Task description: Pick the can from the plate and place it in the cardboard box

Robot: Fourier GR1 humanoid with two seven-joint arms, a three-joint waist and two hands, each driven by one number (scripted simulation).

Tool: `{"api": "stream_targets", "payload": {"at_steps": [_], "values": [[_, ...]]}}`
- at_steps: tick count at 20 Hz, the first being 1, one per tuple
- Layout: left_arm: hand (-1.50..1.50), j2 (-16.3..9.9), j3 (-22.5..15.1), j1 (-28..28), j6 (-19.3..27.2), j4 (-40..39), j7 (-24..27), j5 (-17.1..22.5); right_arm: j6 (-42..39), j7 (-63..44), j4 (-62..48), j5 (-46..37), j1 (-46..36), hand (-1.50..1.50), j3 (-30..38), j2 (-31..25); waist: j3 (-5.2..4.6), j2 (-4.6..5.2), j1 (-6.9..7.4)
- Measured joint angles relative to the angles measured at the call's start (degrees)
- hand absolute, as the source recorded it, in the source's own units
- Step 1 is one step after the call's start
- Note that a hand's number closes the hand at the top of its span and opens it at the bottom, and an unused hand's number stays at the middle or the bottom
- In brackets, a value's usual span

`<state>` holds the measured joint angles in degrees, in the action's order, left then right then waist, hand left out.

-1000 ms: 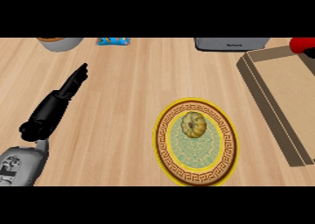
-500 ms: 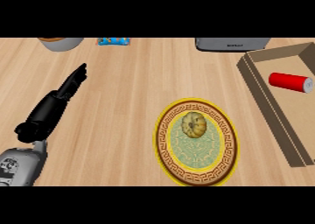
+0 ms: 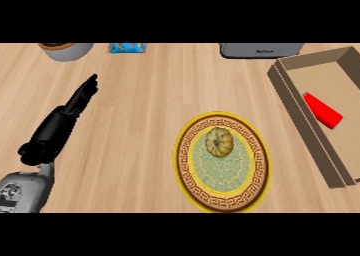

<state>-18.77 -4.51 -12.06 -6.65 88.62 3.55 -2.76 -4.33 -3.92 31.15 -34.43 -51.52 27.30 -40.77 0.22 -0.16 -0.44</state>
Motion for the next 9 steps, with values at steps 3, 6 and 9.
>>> {"api": "stream_targets", "payload": {"at_steps": [3,6,9], "values": [[0.0,-0.06,-0.08,0.61,-0.15,0.12,0.08,-0.11,4.33,1.31,0.63,7.01,-0.61,-1.5,7.89,0.54,0.01,-0.02,-0.15],[0.0,-0.46,0.26,0.84,-0.57,0.46,0.25,-0.04,7.79,2.88,0.67,12.26,0.8,-1.5,13.92,0.85,-0.05,0.08,0.02],[0.0,-0.44,0.57,-0.16,-1.22,-0.85,0.78,-0.09,9.64,5.24,0.36,16.02,2.92,-1.5,17.96,0.03,-0.09,0.25,0.16]]}}
